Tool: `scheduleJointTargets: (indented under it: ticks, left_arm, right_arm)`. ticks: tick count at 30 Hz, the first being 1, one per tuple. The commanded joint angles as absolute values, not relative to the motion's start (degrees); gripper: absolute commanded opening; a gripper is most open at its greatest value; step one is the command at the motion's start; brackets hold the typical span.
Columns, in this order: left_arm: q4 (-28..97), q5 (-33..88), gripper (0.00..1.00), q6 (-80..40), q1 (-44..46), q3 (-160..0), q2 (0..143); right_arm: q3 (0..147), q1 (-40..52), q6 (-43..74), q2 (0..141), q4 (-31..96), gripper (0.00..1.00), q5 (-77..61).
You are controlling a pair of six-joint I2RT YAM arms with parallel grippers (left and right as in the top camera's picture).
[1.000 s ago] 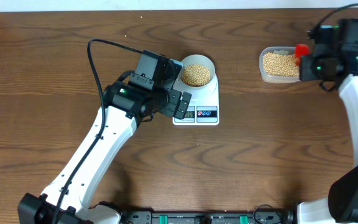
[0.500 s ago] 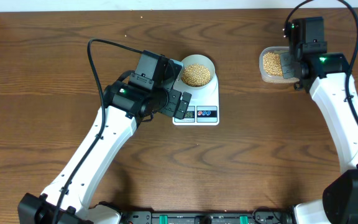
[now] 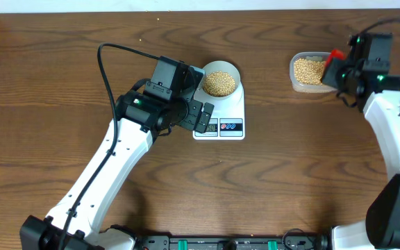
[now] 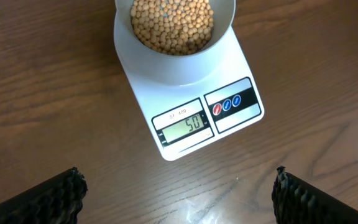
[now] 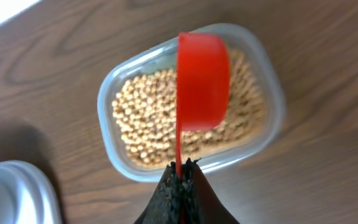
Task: Scoop item into bowl and weigh 50g on scale
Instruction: 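Lower the red scoop into the tub and open the right gripper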
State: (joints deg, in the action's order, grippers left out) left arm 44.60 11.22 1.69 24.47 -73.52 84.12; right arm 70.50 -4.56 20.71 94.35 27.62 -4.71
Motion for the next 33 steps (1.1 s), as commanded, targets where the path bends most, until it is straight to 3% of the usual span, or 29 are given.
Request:
scheduleJointTargets:
  ticks: [1, 3, 7, 11, 16, 21, 27, 33]
  left_arm:
    - [44.56, 10.44, 0.98, 1.65, 24.23, -72.97, 83.9]
    - [44.56, 10.44, 0.98, 1.65, 24.23, -72.97, 83.9]
    - [44.53, 10.44, 0.98, 1.65, 24.23, -72.97, 83.9]
    - [44.53, 10.44, 0.98, 1.65, 24.23, -72.97, 83.9]
    - [44.53, 10.44, 0.98, 1.65, 24.23, -72.95, 83.9]
    - [44.56, 10.44, 0.98, 1.65, 24.23, -72.97, 83.9]
    - [44.53, 10.44, 0.98, 1.65, 24.23, -72.97, 83.9]
    - [44.56, 10.44, 0.98, 1.65, 24.23, -72.97, 83.9]
  right_arm:
    - [66.94, -4.93, 27.53, 94.52, 23.79, 0.05, -11.68]
    - [65.91, -4.93, 28.95, 94.52, 22.98, 0.22, -12.21]
    - [65.67, -4.95, 28.88, 94.52, 24.97, 0.69, -12.43]
    - [65.69, -4.95, 28.88, 94.5, 27.77, 0.89, -12.49]
    - [65.73, -4.95, 27.2, 93.32, 29.65, 0.98, -13.37]
    - [66.26, -4.95, 22.61, 87.85, 32.29, 0.99, -16.95]
    - [67.79, -4.93, 11.42, 74.39, 39.88, 0.99, -23.07]
    - [67.83, -4.95, 11.49, 55.94, 51.03, 0.99, -22.83]
